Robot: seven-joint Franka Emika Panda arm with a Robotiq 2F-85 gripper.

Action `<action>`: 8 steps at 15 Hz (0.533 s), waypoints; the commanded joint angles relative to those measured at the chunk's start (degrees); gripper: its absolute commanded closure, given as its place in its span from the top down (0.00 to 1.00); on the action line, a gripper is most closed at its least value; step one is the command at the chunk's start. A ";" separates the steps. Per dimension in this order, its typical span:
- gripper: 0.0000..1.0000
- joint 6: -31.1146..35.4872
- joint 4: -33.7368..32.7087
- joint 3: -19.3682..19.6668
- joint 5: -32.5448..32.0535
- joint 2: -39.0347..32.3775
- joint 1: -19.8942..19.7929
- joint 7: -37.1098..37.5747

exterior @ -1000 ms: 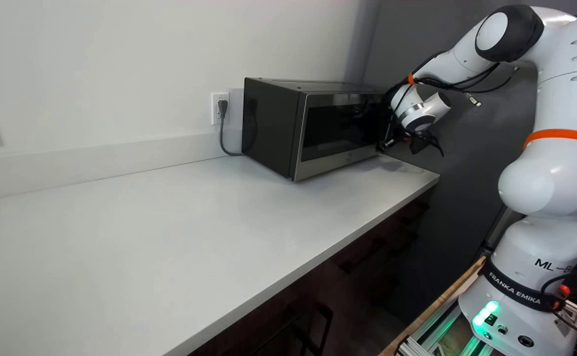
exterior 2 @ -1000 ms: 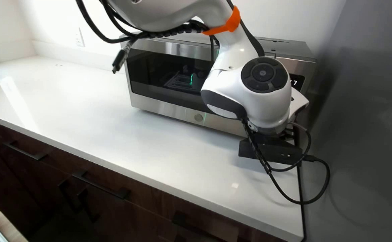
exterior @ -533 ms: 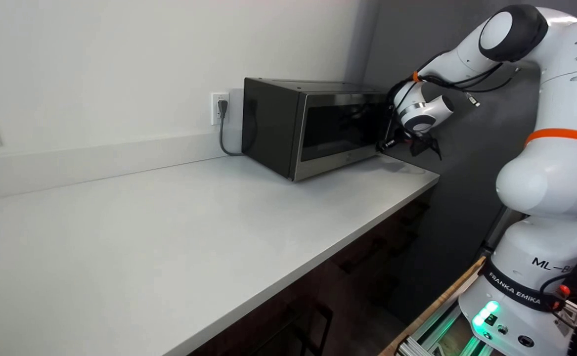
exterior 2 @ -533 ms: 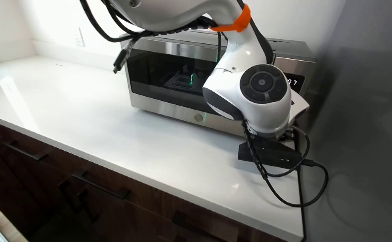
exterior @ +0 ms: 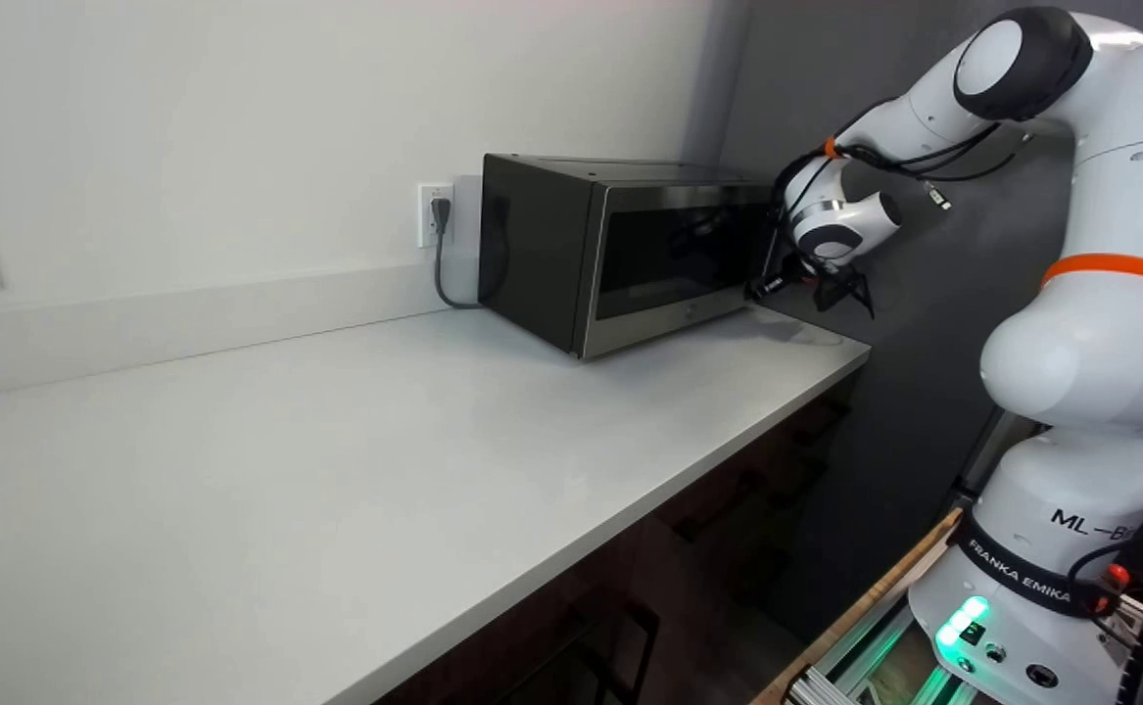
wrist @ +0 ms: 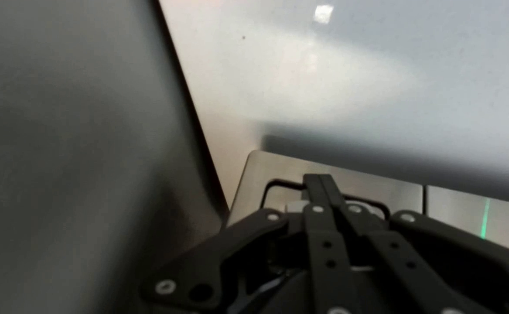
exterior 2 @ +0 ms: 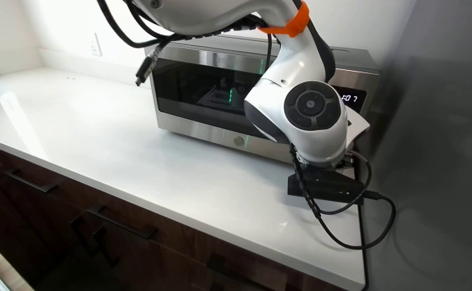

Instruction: Open the microwave door by pushing the bottom right button on the microwave

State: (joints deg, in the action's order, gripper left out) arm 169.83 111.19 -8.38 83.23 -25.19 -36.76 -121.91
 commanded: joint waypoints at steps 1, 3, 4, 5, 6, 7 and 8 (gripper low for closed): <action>0.00 -2.08 -5.22 -3.16 7.08 1.06 -0.65 -6.32; 0.00 -1.85 -5.58 -3.37 8.78 1.13 -0.41 -7.36; 0.00 -1.30 -6.28 -3.43 9.88 0.74 -0.16 -7.38; 0.00 -1.26 -6.66 -3.40 10.55 0.46 -0.01 -7.13; 0.00 -1.41 -7.23 -3.37 10.74 -0.12 0.20 -6.92; 0.00 -1.50 -7.62 -3.34 10.91 -0.52 0.33 -6.63; 0.00 -1.53 -8.09 -3.32 11.00 -0.98 0.42 -6.26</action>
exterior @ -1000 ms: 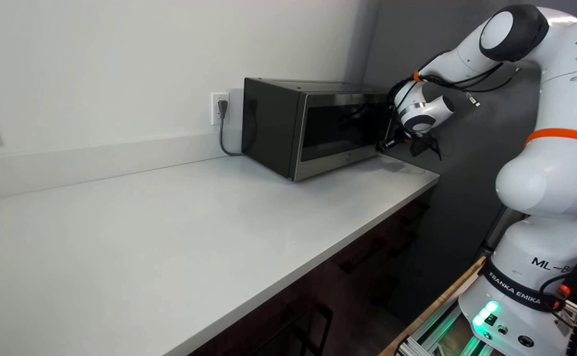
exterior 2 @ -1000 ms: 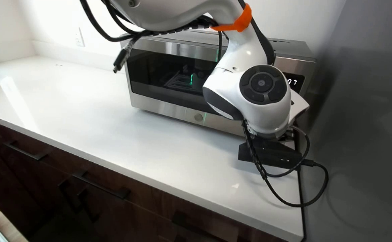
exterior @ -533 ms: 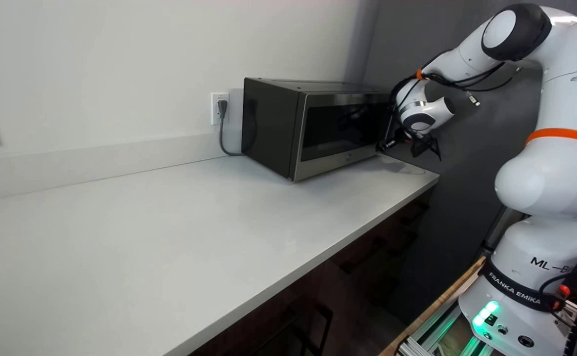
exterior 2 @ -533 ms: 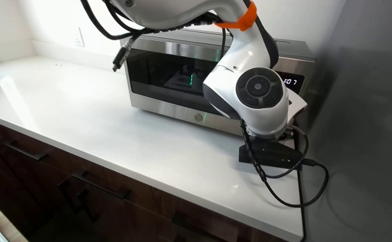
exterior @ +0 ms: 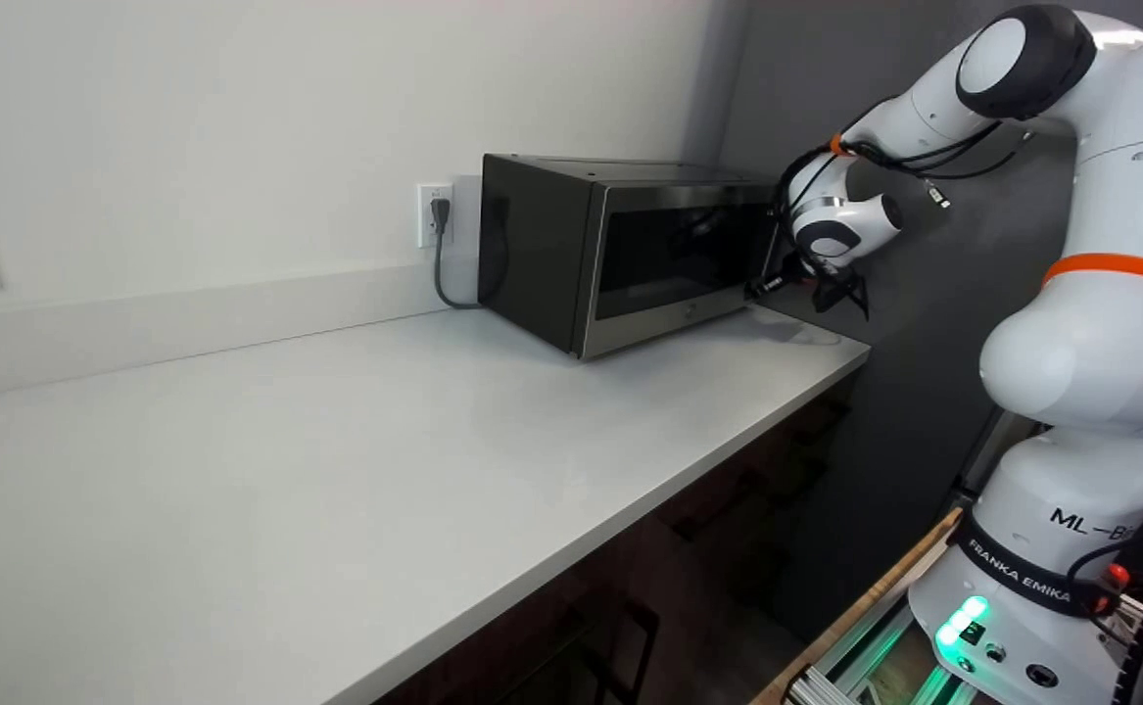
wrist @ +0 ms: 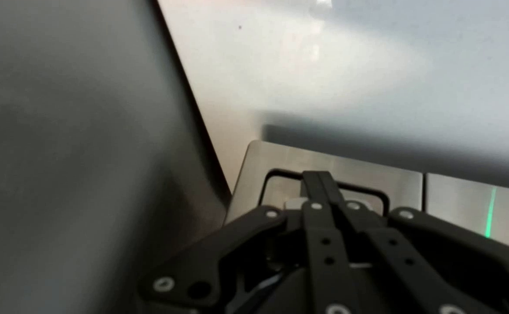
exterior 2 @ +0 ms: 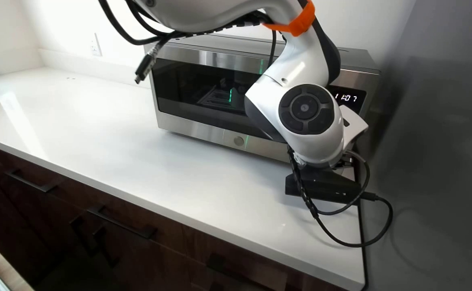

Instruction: Open the microwave door by pushing the bottom right button on the microwave

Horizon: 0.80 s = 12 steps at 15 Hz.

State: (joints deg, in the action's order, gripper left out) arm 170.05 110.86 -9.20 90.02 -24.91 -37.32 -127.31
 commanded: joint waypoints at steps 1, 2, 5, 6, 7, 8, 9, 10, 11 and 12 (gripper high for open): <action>0.00 -1.58 -8.08 -2.54 4.73 -1.44 1.00 -0.98; 0.00 -1.53 -8.10 -2.75 5.91 -0.79 0.79 -2.21; 0.00 -0.47 -7.12 -2.58 8.04 -0.44 0.90 -4.24; 0.00 1.40 -6.44 -2.09 6.11 -1.19 1.65 -2.00; 0.00 3.38 -6.08 -1.69 4.82 -1.74 2.18 -0.67; 0.00 4.80 -4.54 -1.28 2.39 -1.67 2.55 1.57; 0.00 6.92 -3.22 -0.84 0.56 -1.54 3.02 3.27; 0.00 8.70 -2.62 -0.54 -0.38 -1.36 3.41 4.11; 0.00 10.24 -0.65 -0.07 -2.81 -0.68 3.82 6.46; 0.00 11.91 1.07 0.42 -5.07 -0.21 4.32 8.54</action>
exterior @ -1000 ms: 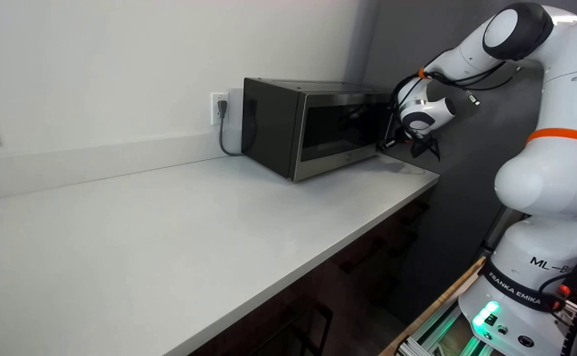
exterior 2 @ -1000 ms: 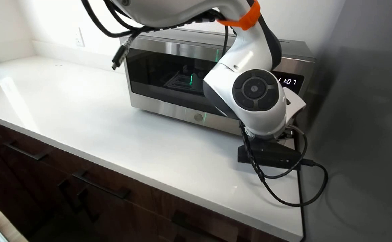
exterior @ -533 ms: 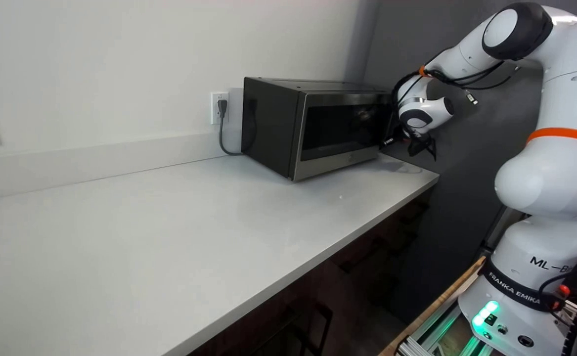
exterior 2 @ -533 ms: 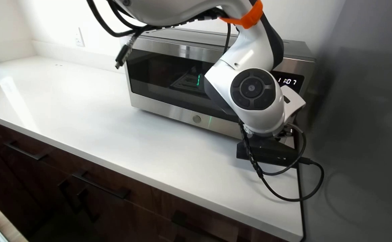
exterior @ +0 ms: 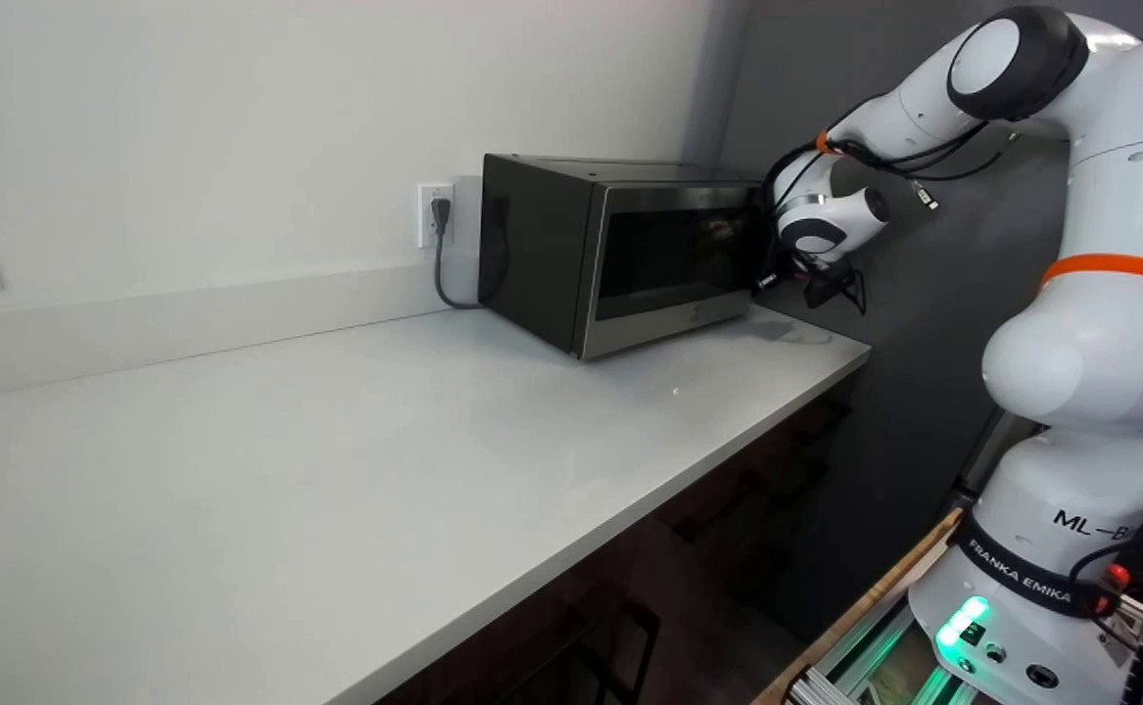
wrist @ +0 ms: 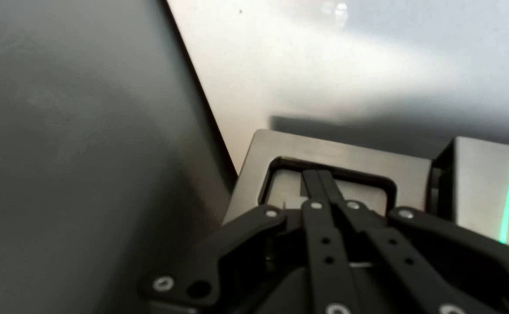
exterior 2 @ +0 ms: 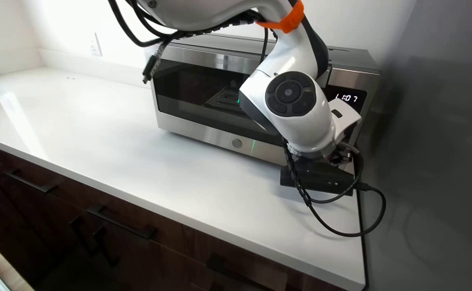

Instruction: Open the microwave door by pushing the bottom right button on the microwave

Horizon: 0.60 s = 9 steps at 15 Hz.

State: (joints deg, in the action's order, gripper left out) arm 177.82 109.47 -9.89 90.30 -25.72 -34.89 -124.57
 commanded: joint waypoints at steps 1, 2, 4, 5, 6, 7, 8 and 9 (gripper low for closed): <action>0.00 5.75 3.99 1.64 -7.23 1.05 2.40 7.71; 0.00 6.81 6.03 2.45 -9.30 1.60 2.89 9.54; 0.00 8.06 10.01 4.49 -12.36 2.77 3.95 11.39; 0.00 7.93 11.77 5.78 -13.70 3.15 4.57 12.17; 0.00 7.08 14.00 7.22 -15.05 3.97 5.14 12.95; 0.00 6.80 15.61 8.75 -16.39 4.40 5.91 13.69; 0.00 5.79 17.55 10.44 -17.99 5.16 6.80 14.59; 0.00 4.61 20.40 12.52 -20.01 7.01 8.17 16.17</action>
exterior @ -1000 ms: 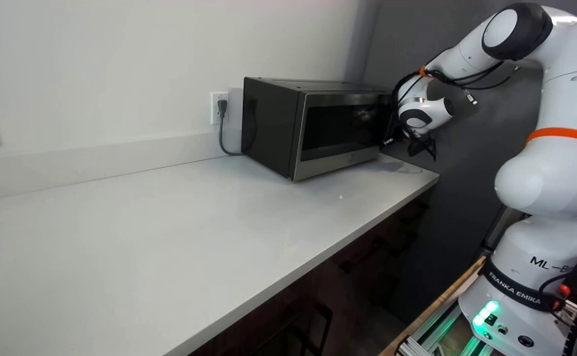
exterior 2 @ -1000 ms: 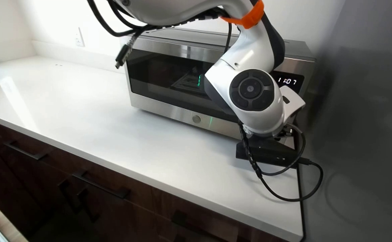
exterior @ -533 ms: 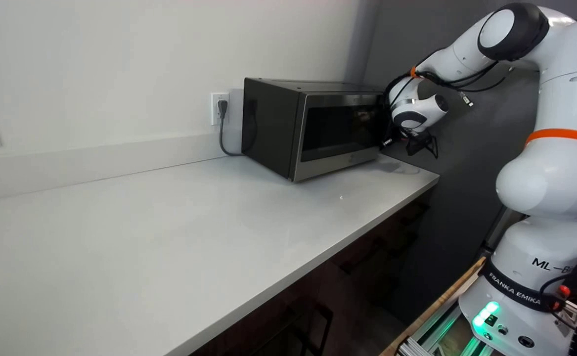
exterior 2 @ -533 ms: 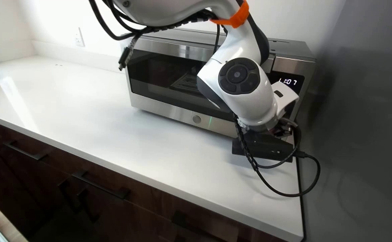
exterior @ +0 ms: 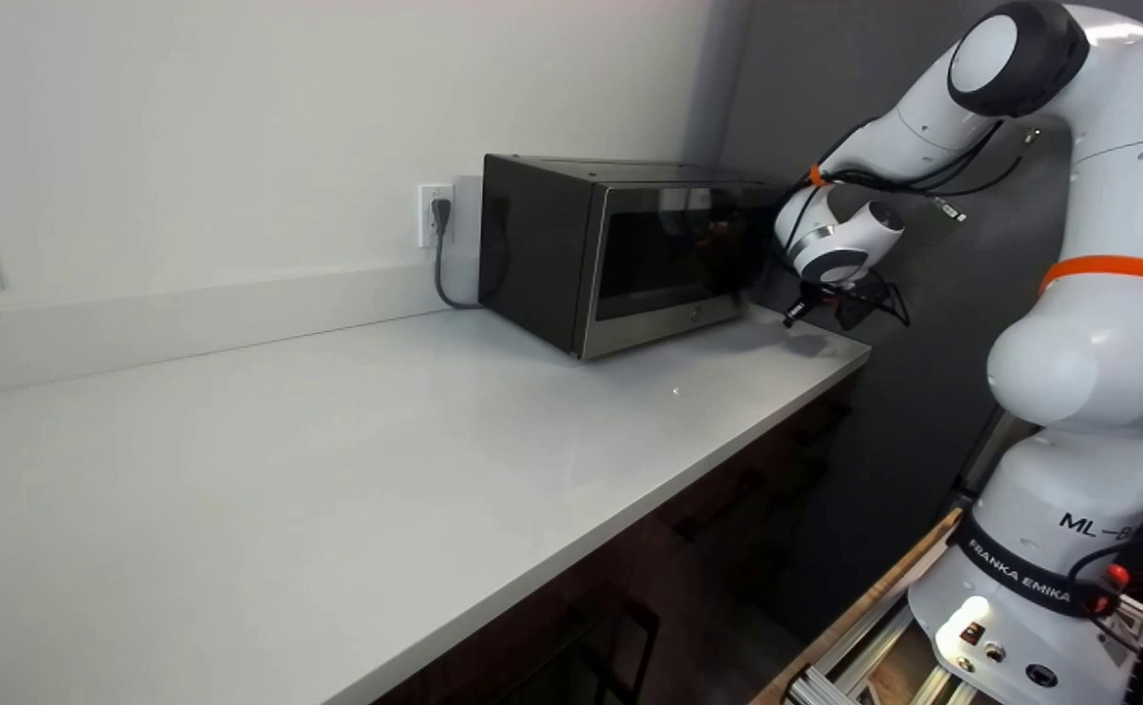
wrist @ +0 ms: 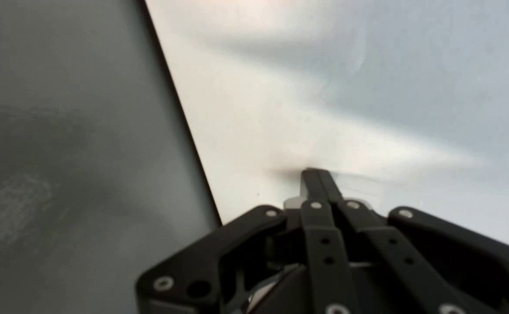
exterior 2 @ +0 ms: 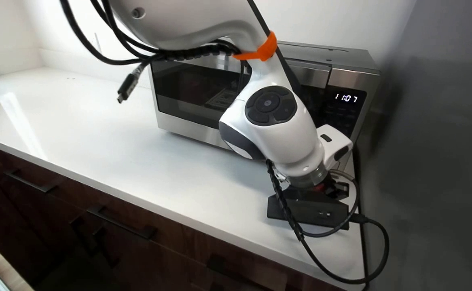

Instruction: Open the microwave door by pushing the bottom right button on the microwave

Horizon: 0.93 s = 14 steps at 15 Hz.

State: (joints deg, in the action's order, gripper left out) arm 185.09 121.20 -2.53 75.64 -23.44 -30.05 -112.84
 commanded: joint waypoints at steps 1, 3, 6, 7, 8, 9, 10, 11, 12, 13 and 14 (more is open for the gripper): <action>0.00 -3.64 10.41 7.11 -7.40 5.84 4.70 5.87; 0.00 -6.99 15.16 12.08 -13.26 9.40 8.32 10.26; 0.00 -13.77 20.18 19.92 -26.95 15.08 13.49 21.27; 0.00 -16.50 21.35 23.42 -31.47 16.69 15.77 24.69; 0.00 -18.58 22.34 27.38 -36.01 17.81 18.64 29.57; 0.00 -20.87 22.91 30.75 -40.51 19.15 20.83 34.01; 0.00 -23.36 22.89 32.75 -45.09 20.70 21.88 38.31; 0.00 -26.25 22.63 33.99 -49.36 22.75 22.33 42.78; 0.00 -29.53 22.07 34.73 -53.71 24.65 22.75 47.12; 0.00 -33.44 21.16 34.39 -56.99 27.02 22.72 51.58; 0.00 -36.97 20.51 28.87 -59.84 29.67 17.74 55.92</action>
State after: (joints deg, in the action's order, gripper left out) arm 156.92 141.57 30.57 24.39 -1.92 -8.56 -68.14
